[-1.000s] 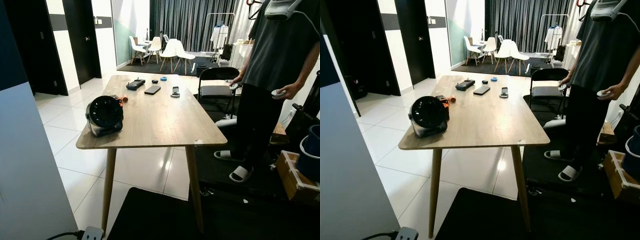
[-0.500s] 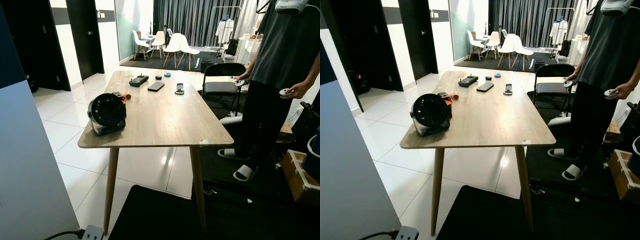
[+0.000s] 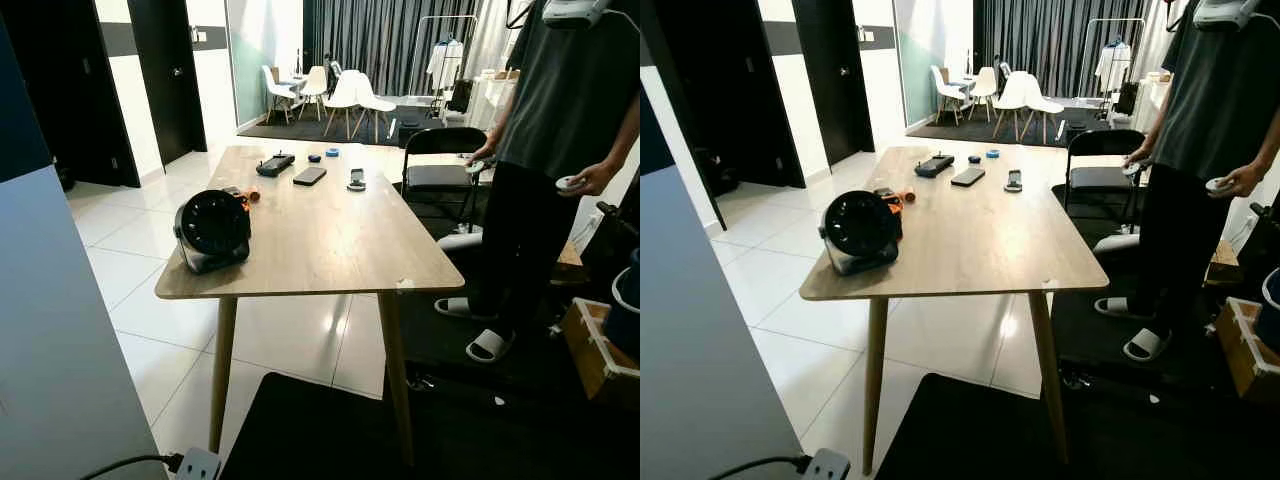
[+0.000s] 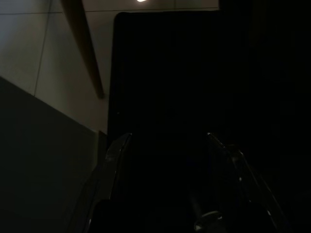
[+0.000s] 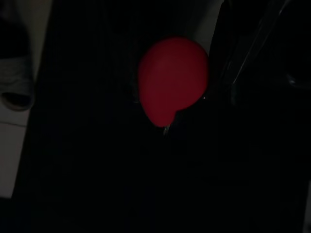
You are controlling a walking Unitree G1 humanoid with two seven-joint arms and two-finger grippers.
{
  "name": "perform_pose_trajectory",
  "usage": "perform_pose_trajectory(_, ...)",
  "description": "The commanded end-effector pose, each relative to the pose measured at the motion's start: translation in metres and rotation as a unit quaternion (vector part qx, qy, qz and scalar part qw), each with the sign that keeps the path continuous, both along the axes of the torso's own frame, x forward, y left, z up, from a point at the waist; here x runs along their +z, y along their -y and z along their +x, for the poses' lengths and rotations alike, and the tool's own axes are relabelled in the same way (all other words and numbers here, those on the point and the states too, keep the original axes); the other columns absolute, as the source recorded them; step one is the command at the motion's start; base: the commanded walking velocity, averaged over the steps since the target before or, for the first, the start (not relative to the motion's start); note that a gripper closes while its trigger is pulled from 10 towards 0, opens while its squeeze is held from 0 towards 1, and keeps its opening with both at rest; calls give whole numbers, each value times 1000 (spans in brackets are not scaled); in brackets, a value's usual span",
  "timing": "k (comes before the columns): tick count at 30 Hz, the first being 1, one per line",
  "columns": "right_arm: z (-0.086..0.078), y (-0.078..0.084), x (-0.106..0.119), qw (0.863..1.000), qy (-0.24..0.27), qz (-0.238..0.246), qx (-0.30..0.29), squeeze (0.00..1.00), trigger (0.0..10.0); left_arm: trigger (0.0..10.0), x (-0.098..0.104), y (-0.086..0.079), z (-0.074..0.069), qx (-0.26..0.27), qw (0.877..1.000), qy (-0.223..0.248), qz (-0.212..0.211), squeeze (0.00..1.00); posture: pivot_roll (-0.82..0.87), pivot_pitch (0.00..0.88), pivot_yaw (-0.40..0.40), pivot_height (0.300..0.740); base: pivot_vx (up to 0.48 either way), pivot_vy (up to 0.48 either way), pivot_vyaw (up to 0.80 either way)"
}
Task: Hang keys on a hook
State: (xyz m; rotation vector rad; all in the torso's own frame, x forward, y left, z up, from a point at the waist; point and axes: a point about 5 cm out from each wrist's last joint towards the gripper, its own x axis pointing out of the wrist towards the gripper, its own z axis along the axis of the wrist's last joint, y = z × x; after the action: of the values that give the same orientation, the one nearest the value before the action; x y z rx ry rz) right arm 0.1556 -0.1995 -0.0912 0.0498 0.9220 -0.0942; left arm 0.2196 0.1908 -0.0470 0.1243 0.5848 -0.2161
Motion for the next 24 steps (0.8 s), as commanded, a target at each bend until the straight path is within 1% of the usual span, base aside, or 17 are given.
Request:
perform_pose_trajectory(1,6,3,3,1000,8,-7,14,0,10000,10000,-4,-4,-7,23,1000,-6,0,0,100,27,-48,740,0,0,0)
perform_pose_trajectory(3,13,8,7,1000,11,-14,25,0,10000,10000,-7,-3,-13,45,999,-6,-7,0,106,26,-85,740,0,0,0)
perform_pose_trajectory(7,22,16,12,999,16,-25,41,0,10000,10000,-12,-1,-22,73,997,-5,-15,0,115,24,-110,740,0,0,0)
perform_pose_trajectory(8,24,17,13,999,16,-27,41,0,10000,10000,-12,0,-23,78,997,-3,-18,0,115,45,-116,740,0,0,0)
perform_pose_trajectory(9,25,17,14,999,17,-28,42,0,10000,10000,-12,0,-23,80,997,-2,-19,0,117,47,-117,740,0,0,0)
perform_pose_trajectory(12,28,16,15,998,18,-28,46,0,10000,10000,-12,1,-23,73,997,-4,-17,0,126,47,-121,740,0,0,0)
perform_pose_trajectory(14,27,12,14,999,19,-22,42,0,10000,10000,-8,-5,-20,89,996,13,-23,0,134,45,-115,740,0,0,0)
perform_pose_trajectory(17,26,8,12,999,22,-9,22,0,10000,10000,-4,-11,-18,117,991,22,-56,0,130,52,-102,740,0,0,0)
perform_pose_trajectory(20,25,5,12,999,30,-3,15,0,10000,10000,-3,-9,-16,90,995,25,-33,0,127,48,-93,740,0,0,0)
perform_pose_trajectory(24,25,4,12,999,37,0,14,0,10000,10000,-2,-8,-13,99,994,28,-43,0,112,56,-77,740,0,0,0)
